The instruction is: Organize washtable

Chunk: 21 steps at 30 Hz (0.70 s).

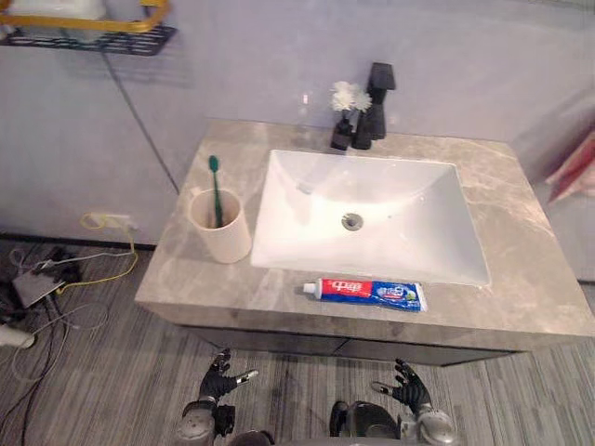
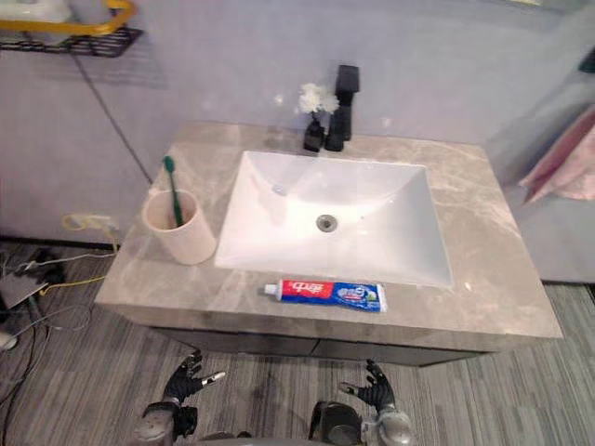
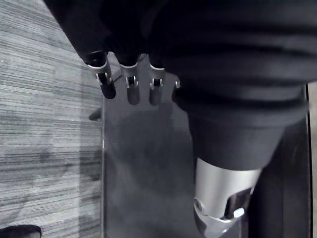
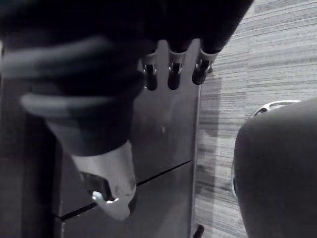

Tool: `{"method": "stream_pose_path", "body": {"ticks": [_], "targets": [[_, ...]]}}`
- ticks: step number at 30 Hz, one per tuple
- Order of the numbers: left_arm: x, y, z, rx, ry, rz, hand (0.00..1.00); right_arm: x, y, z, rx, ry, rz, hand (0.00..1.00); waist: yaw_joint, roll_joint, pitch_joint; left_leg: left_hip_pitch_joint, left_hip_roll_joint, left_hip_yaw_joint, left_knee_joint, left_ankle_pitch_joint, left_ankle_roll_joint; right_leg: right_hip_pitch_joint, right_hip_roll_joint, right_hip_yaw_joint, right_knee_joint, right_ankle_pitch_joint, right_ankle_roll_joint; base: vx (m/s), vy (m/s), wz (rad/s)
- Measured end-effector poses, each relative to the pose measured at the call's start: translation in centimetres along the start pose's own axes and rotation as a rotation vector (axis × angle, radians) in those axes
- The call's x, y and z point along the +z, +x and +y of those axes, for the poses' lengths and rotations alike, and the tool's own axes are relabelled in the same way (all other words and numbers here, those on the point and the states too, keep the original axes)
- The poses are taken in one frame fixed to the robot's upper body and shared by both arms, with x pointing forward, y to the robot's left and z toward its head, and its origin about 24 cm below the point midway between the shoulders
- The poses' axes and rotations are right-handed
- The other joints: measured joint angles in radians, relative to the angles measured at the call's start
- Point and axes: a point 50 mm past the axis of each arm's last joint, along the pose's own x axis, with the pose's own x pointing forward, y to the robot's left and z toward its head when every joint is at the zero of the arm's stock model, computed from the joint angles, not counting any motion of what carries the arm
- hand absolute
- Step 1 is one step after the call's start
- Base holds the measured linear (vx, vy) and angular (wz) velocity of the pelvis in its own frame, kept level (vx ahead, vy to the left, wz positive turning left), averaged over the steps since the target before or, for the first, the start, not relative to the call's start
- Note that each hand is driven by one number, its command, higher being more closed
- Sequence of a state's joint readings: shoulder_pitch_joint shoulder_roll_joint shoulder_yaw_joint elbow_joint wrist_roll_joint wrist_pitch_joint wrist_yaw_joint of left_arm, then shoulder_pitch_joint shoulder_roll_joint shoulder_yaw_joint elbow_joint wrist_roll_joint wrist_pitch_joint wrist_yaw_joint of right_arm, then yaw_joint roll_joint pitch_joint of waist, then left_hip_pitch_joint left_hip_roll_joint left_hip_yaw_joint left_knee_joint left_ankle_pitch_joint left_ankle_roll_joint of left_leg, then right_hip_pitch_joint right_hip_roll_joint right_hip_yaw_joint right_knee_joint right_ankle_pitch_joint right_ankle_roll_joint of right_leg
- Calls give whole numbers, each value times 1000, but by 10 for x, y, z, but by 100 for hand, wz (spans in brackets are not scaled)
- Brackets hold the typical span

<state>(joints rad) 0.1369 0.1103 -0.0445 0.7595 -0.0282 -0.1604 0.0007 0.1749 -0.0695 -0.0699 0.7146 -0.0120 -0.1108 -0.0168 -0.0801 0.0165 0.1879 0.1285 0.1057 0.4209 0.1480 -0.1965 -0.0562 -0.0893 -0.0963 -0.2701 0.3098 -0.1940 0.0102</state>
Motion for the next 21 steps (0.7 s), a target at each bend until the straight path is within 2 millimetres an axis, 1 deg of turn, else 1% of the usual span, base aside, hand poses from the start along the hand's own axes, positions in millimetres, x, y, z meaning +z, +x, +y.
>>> {"method": "stream_pose_path", "body": {"ticks": [2,4,6,7,8,9,10,11,12,13,15,17,19,21], "targets": [[-3,-1,-8,-15,-15,10,0,-1,0,-4,-9,-9,7,0,0,8,0,24,8,-4,14,1,-2,55,12,-3,-53,13,2,112,2,-3],[-5,-1,-9,-16,-19,20,0,-5,-1,-6,-14,-11,20,0,5,5,-2,30,20,-5,45,2,-3,103,25,-4,-109,34,5,86,-10,1],[-6,-2,-9,-16,-21,25,0,-9,-2,-8,-20,-7,36,0,19,-3,-3,-1,29,-4,124,2,-4,134,31,11,-181,71,7,36,-8,-17],[-8,-3,-9,-16,-23,29,0,-10,-2,-8,-21,-7,41,0,21,-3,-3,-8,30,-5,146,2,-4,141,31,21,-195,79,9,54,24,-41],[-11,-5,-9,-15,-26,40,0,-11,-3,-9,-23,-8,46,0,34,-4,-3,-29,27,-11,215,2,-4,149,28,48,-214,92,5,45,54,-46],[-13,-6,-9,-12,-30,45,0,-11,-2,-9,-23,-8,48,0,45,-12,2,-53,26,-27,256,-7,-7,154,18,63,-217,95,5,42,95,-63],[-17,-8,-10,-9,-40,56,0,-10,0,-8,-19,-8,48,0,50,-23,6,-65,-4,-121,227,-47,-3,159,4,89,-218,100,10,29,134,-59],[-18,-8,-11,-9,-48,59,0,-10,0,-9,-23,-10,52,0,47,-5,2,-64,-19,-194,136,-36,-7,165,4,106,-219,104,17,19,144,-53],[-19,-9,-12,-11,-51,62,0,-9,0,-12,-28,-15,47,0,43,0,3,-63,-15,-218,82,14,-19,166,13,111,-222,108,23,29,167,-46],[-22,-10,-11,-6,-54,72,0,-8,1,-15,-33,-20,46,0,44,15,-7,-41,-19,-231,54,11,-10,176,20,129,-241,115,41,38,146,-28],[-18,-8,-6,1,-40,61,0,-8,1,-9,-18,-10,44,0,45,-9,-12,-43,-38,-226,51,12,-9,175,5,144,-265,134,60,4,143,-17],[-20,-9,-4,4,-35,66,0,-10,0,-6,-15,-1,51,0,47,-19,-17,-39,-46,-223,49,13,-7,178,-1,156,-278,147,64,-71,91,-13],[-21,-9,-4,4,-35,71,0,-12,-1,-6,-17,-1,57,0,47,-19,-17,-20,-51,-223,38,18,1,193,-2,163,-287,155,65,-81,48,-10],[-23,-10,-4,4,-35,78,0,-16,-2,-7,-19,-2,74,0,45,-14,-20,1,-50,-225,22,19,4,207,4,164,-291,159,63,-69,1,-1]]}}
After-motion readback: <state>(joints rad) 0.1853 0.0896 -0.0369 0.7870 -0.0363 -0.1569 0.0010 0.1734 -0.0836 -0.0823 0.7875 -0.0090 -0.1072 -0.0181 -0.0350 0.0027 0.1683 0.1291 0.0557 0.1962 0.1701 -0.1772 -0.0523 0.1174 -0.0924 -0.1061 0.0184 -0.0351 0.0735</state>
